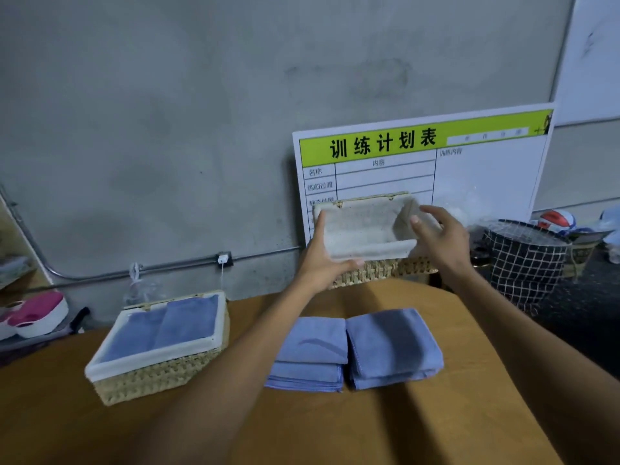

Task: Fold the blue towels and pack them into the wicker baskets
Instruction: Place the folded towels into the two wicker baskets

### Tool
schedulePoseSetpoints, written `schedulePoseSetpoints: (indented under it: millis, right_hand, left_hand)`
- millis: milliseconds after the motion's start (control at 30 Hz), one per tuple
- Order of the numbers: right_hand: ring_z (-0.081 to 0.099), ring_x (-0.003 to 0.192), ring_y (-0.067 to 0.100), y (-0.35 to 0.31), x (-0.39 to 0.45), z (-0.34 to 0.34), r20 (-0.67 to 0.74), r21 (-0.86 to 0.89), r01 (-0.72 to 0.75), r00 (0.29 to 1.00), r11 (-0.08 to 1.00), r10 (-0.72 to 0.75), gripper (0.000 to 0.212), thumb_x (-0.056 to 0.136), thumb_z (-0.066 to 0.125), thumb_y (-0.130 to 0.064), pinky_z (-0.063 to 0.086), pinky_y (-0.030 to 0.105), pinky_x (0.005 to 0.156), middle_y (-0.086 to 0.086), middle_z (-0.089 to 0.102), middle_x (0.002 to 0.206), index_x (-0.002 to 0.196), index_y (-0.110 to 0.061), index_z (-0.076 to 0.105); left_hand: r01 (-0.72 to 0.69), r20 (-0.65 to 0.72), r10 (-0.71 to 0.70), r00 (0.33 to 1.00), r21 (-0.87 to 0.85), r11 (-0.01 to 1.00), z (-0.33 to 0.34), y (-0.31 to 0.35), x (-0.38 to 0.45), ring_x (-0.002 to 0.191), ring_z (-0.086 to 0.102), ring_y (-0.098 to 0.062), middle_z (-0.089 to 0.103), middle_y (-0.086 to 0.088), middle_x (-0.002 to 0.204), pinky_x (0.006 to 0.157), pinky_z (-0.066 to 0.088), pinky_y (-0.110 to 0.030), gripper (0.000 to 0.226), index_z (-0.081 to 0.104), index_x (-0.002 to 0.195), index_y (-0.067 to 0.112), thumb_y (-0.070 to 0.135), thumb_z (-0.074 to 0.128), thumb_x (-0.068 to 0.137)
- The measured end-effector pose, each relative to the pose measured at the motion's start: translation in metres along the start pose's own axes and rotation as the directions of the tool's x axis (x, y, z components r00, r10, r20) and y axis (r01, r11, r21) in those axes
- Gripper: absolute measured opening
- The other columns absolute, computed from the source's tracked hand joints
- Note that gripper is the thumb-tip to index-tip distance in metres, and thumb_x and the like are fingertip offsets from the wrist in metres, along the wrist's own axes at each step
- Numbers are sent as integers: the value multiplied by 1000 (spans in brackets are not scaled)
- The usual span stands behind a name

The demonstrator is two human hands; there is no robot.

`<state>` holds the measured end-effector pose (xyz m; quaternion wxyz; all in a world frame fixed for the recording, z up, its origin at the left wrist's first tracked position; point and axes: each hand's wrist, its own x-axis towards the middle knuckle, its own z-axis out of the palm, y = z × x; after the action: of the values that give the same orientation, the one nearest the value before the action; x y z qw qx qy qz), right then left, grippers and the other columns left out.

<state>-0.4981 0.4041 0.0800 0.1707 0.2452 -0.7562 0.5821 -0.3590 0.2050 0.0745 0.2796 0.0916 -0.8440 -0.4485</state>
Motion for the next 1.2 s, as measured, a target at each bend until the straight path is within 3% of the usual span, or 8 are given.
schedulePoseSetpoints:
  millis: [233,333,500,633,767,1000,1100,1200]
  right_hand:
    - [57,118,15,-122,-112,21,-42,130,90,995,987,-85,41,93,65,-48,44,32,88,-6,66,126,130,-30,60]
    - [59,118,14,-156,-173,36,-23,173,91,996,981,-89,43,90,65,-53,48,35,94,-9,66,126,129,-34,59]
    - [55,125,10,-190,-269,53,49,249,17,998,968,-30,50,88,68,-52,47,33,101,-11,63,132,133,-32,59]
    - [53,125,4,-195,-337,53,81,301,-44,996,952,21,51,87,69,-52,47,28,99,-15,63,132,134,-35,58]
    - [56,122,5,-178,-387,52,85,281,-77,995,957,55,51,86,71,-49,50,42,101,-14,64,130,133,-32,60]
    - [53,124,-1,-145,-422,57,166,246,-145,980,958,106,58,82,64,-67,51,44,100,-24,59,132,132,-40,58]
    - [52,124,-1,-138,-432,58,190,199,-139,977,970,101,50,85,65,-63,50,41,99,-25,58,132,128,-39,59]
    - [50,122,-5,-135,-435,56,209,122,-111,974,986,84,43,85,64,-59,44,19,92,-27,56,131,125,-45,57]
  left_hand:
    - [-50,-141,63,988,93,994,-121,46,-130,129,34,6,30,36,135,95,33,-12,120,9,159,37,32,91,72]
    - [-17,-178,30,984,78,997,-158,47,-201,121,27,21,24,36,136,86,27,7,119,8,161,26,21,89,74]
    - [29,-199,-13,980,77,997,-202,41,-303,110,30,35,25,42,132,88,28,9,118,8,159,31,18,89,74]
    - [98,-169,-82,982,91,991,-215,28,-366,139,31,10,28,28,157,111,34,-20,125,7,159,44,41,92,67]
    - [146,-152,-135,979,59,988,-205,8,-414,128,22,32,20,42,147,98,27,3,122,7,159,38,31,90,71]
    - [235,-136,-228,964,43,971,-187,-17,-446,123,23,36,21,66,128,90,28,6,111,9,146,55,26,88,75]
    - [268,-125,-260,958,53,962,-184,-30,-454,129,16,34,12,63,137,103,26,-3,115,4,149,58,41,88,73]
    - [314,-112,-306,946,69,947,-186,-38,-456,141,9,22,6,51,150,117,20,-26,117,1,153,58,51,85,72]
